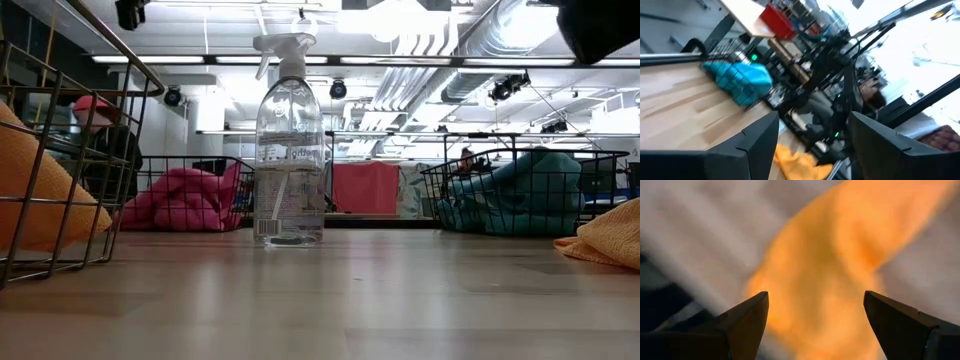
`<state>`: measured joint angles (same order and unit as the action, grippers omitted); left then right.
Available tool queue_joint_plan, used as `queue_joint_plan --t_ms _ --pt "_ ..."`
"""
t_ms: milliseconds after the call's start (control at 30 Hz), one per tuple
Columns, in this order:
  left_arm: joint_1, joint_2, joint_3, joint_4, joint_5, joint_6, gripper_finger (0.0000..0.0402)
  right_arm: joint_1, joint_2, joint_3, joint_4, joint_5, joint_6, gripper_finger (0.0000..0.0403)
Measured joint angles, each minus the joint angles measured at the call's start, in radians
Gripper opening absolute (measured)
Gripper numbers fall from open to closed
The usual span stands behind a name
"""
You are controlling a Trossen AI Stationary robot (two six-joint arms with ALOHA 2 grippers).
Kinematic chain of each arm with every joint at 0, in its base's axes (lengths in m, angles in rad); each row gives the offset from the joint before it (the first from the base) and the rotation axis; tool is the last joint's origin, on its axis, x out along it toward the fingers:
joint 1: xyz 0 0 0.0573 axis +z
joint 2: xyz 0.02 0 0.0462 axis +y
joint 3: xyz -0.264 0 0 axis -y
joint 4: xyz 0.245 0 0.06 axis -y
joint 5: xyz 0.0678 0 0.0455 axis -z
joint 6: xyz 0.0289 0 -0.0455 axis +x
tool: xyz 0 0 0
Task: Sort microfiber towel by color & place in baskets
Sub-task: Put the yellow microfiber towel into the gold wire basket
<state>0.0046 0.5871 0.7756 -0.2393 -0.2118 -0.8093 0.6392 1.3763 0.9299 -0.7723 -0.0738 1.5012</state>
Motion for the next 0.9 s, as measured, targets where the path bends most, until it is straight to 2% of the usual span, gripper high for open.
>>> queue_joint_plan --t_ms 67,133,300,467,567,633,700,733,767,900 --pt "-0.017 0.002 -0.009 0.039 -0.024 0.014 0.0228 0.018 0.071 0.049 -0.113 0.075 0.018 0.0323" --pt "-0.024 0.015 -0.009 0.056 -0.034 0.035 0.0227 0.025 0.14 0.084 -0.158 0.093 -0.002 0.0323" --pt "-0.025 0.033 -0.009 0.091 -0.034 0.039 0.0227 0.025 0.301 0.094 -0.055 -0.007 -0.115 0.0323" --pt "-0.025 0.029 -0.009 0.147 -0.034 0.035 0.0227 0.025 0.405 0.098 -0.028 -0.063 -0.131 0.0315" --pt "-0.024 0.019 -0.009 0.217 -0.025 0.035 0.0227 0.024 0.415 0.117 -0.055 -0.069 -0.155 0.0258" --pt "-0.024 0.014 -0.009 0.272 -0.008 0.042 0.0227 0.025 0.41 0.154 -0.114 -0.045 -0.179 0.018" --pt "-0.024 0.008 -0.009 0.321 0.011 0.073 0.0227 0.022 0.383 0.211 -0.173 0.0 -0.23 0.0075" --pt "-0.024 0.004 -0.009 0.339 0.024 0.094 0.0227 0.017 0.365 0.242 -0.185 0.032 -0.268 0.0039" --pt "-0.024 0.002 -0.009 0.352 0.033 0.119 0.0227 0.008 0.348 0.276 -0.19 0.069 -0.316 0.0023" --pt "-0.024 0.0 -0.009 0.381 0.041 0.162 0.0227 -0.051 0.297 0.411 -0.194 0.256 -0.473 0.0024"
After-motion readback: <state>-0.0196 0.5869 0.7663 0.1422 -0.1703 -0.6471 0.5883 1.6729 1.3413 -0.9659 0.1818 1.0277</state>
